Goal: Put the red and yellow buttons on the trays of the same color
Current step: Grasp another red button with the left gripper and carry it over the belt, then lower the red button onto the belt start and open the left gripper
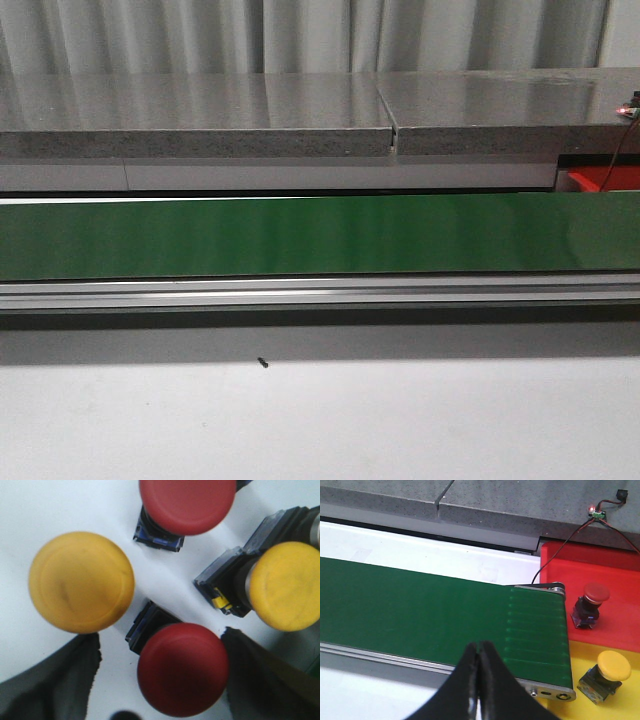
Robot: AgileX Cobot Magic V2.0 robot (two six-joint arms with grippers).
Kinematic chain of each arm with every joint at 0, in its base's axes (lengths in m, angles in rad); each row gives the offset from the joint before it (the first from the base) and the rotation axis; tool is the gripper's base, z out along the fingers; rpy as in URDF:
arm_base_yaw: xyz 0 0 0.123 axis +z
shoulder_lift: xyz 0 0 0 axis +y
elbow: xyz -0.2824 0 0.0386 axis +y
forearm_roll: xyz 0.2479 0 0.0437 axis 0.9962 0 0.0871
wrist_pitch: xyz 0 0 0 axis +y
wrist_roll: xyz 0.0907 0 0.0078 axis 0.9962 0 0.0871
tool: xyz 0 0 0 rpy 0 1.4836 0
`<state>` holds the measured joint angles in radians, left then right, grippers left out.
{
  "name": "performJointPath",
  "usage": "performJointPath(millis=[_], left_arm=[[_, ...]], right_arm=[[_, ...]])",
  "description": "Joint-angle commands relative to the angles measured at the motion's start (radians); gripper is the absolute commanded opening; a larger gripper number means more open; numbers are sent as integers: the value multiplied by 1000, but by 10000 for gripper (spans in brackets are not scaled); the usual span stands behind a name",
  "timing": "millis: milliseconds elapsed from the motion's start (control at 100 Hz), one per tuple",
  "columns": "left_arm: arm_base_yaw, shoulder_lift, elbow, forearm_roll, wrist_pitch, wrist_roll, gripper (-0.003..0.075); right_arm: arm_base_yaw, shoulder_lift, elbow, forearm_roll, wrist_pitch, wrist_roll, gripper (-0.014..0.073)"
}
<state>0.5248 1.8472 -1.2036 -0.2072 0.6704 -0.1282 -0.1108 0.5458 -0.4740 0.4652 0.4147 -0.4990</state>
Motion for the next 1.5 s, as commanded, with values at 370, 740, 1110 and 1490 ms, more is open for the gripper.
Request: performJointPath(millis=[370, 740, 1110, 1490], left_arm=[[-2, -156, -30, -9, 18, 77, 103], [-106, -402, -30, -11, 94, 134, 103], [-282, -365, -30, -11, 84, 134, 103], [-293, -273, -30, -16, 128, 136, 109]], right_arm=[[-1, 1, -29, 21, -60, -7, -58], [-1, 1, -29, 21, -60, -7, -58], [-1, 1, -29, 21, -60, -7, -58], [-1, 1, -29, 21, -60, -7, -58]])
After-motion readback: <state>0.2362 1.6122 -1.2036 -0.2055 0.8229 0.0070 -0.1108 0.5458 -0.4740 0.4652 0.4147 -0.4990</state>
